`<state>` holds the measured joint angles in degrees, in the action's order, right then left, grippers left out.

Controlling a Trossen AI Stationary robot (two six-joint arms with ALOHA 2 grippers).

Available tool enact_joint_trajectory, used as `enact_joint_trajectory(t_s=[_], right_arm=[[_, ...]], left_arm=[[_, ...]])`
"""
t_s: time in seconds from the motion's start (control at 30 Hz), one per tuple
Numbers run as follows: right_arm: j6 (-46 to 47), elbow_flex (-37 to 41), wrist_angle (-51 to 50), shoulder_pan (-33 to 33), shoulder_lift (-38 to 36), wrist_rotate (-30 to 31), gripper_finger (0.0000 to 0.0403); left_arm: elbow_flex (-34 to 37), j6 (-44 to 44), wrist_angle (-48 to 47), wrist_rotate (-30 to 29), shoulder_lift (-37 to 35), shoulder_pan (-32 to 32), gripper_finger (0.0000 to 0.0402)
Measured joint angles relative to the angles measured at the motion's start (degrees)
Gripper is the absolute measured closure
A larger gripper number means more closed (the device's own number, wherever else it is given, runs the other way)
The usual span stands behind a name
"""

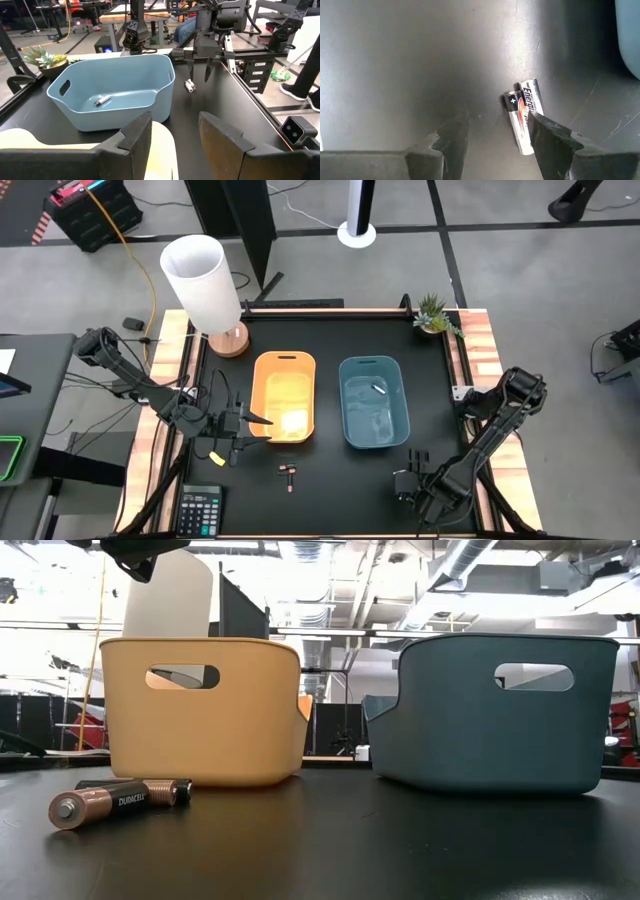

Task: Sort batteries
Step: Put the bottom silver battery into the blue bin

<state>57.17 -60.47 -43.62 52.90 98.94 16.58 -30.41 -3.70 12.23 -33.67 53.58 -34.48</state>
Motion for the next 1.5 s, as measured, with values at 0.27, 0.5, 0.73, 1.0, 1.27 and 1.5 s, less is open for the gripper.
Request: enact_joint_trajectory(t_s=[0.27,0.5,0.73,1.0,1.27,1.5], right_arm=[[1.07,0.0,-0.36,0.35,0.22,0.0,0.0185],[4.05,0.0,-1.91,1.55,0.55,0.02,0.0185],[5.44,0.02,-2.25,1.9,0.83,0.04,0.0185],[6.51,0.02,-3.32,1.79,0.83,0.09,0.0185],[6.83,0.02,-2.8,1.7,0.83,0.13,0.0185],[7.36,0.02,-2.45,1.7,0.83,0.17,0.0185]], left_arm=[[0.0,0.02,-0.49,0.0,0.02,0.0,0.0244],[0.02,0.02,-0.9,0.02,0.02,0.0,0.0244],[0.02,0.03,-0.91,0.02,0.02,0.01,0.0244],[0.02,0.04,-1.01,0.02,0.02,0.02,0.0244],[0.02,0.05,-1.21,0.02,0.02,0.0,0.0244],[0.02,0.06,-1.23,0.02,0.02,0.02,0.0244]])
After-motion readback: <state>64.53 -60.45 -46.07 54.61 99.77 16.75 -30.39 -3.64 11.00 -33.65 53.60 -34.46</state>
